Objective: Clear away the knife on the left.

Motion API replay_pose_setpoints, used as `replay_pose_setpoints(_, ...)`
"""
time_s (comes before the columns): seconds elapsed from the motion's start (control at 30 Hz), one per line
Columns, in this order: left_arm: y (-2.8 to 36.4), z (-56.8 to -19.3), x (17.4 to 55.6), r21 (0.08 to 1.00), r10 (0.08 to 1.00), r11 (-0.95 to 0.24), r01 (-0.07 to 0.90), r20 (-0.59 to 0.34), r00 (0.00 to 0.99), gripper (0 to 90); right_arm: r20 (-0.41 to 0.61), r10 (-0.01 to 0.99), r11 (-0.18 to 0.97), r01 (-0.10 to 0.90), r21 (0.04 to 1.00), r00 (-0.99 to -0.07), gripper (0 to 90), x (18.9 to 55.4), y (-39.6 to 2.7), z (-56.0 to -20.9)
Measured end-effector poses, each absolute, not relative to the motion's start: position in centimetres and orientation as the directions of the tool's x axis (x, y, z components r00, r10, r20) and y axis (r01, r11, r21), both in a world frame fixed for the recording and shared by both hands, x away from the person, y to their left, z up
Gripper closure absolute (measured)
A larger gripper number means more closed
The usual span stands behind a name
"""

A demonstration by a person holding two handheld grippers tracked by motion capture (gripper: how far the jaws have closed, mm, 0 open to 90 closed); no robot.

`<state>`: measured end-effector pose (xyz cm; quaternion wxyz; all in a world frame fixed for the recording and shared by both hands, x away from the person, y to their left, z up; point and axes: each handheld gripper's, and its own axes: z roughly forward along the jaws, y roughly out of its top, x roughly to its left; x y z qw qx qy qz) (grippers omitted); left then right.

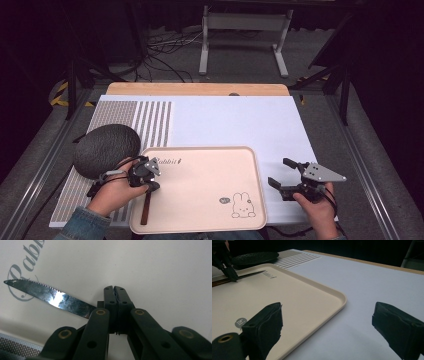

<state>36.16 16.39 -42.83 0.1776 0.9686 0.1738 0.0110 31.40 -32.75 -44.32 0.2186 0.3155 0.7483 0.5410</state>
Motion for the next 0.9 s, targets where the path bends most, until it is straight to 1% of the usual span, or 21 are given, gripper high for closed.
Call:
replay_pose_setpoints(0.03, 16.4, -42.8, 36.2, 0.353, 0.334, -0.877, 0.326, -0.041, 0.942, 85.5, 0.016, 0.709, 0.213, 0.235, 0.948, -0.705, 10.0, 31.4, -32.7, -44.3)
replay_pose_setpoints(0.2, 16.5, -41.9, 36.0, 0.392, 0.34, -0.859, 0.33, -0.045, 0.939, 77.3, 0.012, 0.71, 0.218, 0.236, 0.947, -0.704, 10.0, 31.4, -32.7, -44.3)
replay_pose_setpoints(0.3, 16.5, -41.1, 35.9, 0.431, 0.345, -0.841, 0.326, -0.037, 0.938, 68.6, 0.016, 0.71, 0.212, 0.236, 0.948, -0.704, 9.9, 31.4, -32.7, -44.3)
replay_pose_setpoints(0.33, 16.5, -40.9, 35.9, 0.448, 0.355, -0.831, 0.329, -0.029, 0.935, 63.0, 0.015, 0.709, 0.213, 0.235, 0.948, -0.705, 9.9, 31.4, -32.8, -44.3)
replay_pose_setpoints(0.4, 16.6, -40.4, 35.8, 0.474, 0.383, -0.81, 0.344, -0.014, 0.923, 48.9, 0.014, 0.71, 0.214, 0.235, 0.948, -0.704, 9.9, 31.4, -32.8, -44.3)
replay_pose_setpoints(0.47, 16.7, -40.0, 35.7, 0.507, 0.403, -0.786, 0.353, -0.012, 0.915, 32.2, 0.013, 0.71, 0.211, 0.231, 0.95, -0.704, 10.0, 31.3, -32.7, -44.3)
replay_pose_setpoints(0.5, 16.7, -39.8, 35.7, 0.522, 0.4, -0.78, 0.345, -0.008, 0.917, 25.9, 0.011, 0.711, 0.213, 0.23, 0.95, -0.703, 10.0, 31.3, -32.7, -44.3)
replay_pose_setpoints(0.57, 17.0, -39.5, 35.5, 0.546, 0.395, -0.77, 0.331, 0.001, 0.919, 19.6, 0.01, 0.71, 0.214, 0.229, 0.95, -0.705, 9.9, 31.4, -32.7, -44.3)
replay_pose_setpoints(0.67, 17.4, -39.0, 35.4, 0.58, 0.404, -0.75, 0.318, 0.021, 0.915, 14.3, 0.01, 0.711, 0.215, 0.23, 0.949, -0.703, 9.9, 31.4, -32.7, -44.3)
replay_pose_setpoints(0.9, 19.0, -38.1, 35.0, 0.67, 0.425, -0.679, 0.3, 0.025, 0.905, 10.5, 0.007, 0.712, 0.211, 0.223, 0.952, -0.702, 9.9, 31.3, -32.7, -44.3)
